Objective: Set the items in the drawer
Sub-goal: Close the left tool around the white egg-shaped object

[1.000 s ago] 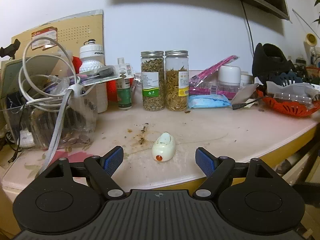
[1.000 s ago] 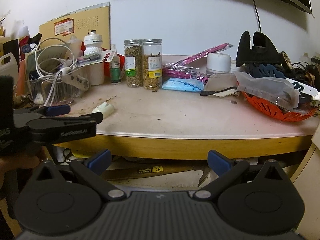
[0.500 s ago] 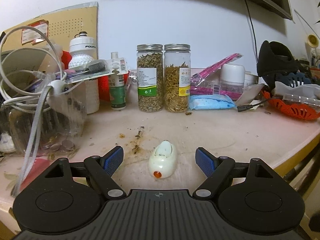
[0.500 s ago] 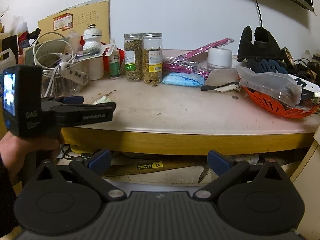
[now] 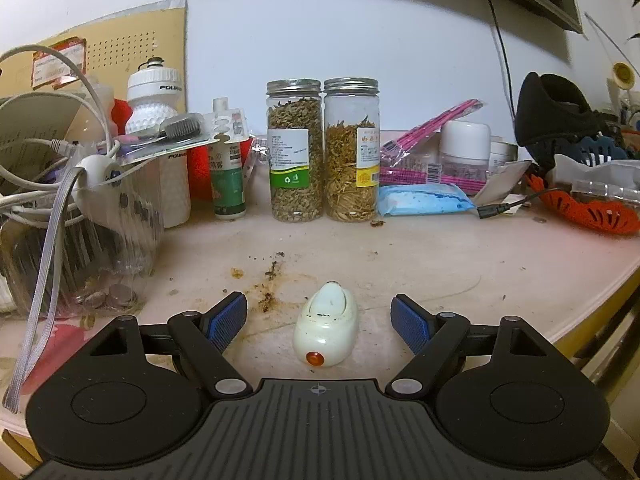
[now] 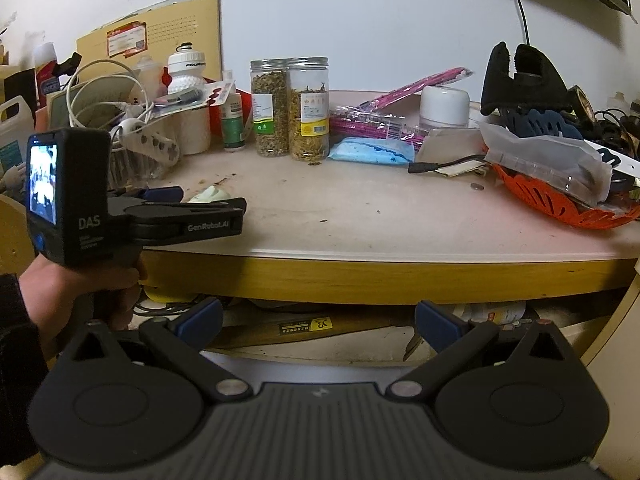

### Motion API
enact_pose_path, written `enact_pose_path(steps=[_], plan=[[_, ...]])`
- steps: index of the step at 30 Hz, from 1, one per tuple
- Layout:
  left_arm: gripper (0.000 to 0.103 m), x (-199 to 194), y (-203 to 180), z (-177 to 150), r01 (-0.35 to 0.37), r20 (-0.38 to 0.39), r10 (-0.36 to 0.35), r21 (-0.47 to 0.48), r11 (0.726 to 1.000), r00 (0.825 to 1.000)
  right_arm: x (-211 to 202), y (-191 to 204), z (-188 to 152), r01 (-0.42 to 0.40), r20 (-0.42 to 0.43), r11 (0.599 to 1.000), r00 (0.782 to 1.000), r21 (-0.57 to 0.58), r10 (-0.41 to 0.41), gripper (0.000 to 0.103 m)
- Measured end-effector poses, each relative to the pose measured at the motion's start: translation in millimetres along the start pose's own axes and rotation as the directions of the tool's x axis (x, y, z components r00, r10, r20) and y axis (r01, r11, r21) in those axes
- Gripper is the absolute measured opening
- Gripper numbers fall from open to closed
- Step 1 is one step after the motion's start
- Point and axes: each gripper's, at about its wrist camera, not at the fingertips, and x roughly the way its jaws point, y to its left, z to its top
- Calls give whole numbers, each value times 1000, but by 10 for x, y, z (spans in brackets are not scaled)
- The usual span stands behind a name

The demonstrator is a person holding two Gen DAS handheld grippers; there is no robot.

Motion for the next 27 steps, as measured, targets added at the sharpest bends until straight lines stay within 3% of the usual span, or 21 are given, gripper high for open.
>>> enact_pose_path(steps=[14,20,27], plan=[[75,-9,45,-7,19,-5,-19,-35,999,1000,26,8,-16,-6,-17,1000,1000,2,6,103],[29,-20,69,6,4,-1,-4,-50,999,1000,29,13,-21,-11,-18,1000,1000,3,11,103],[29,-26,96,3,8,2,-7,-64,998,1000,28,20,-26,-18,-21,1000,1000,1,18,103]])
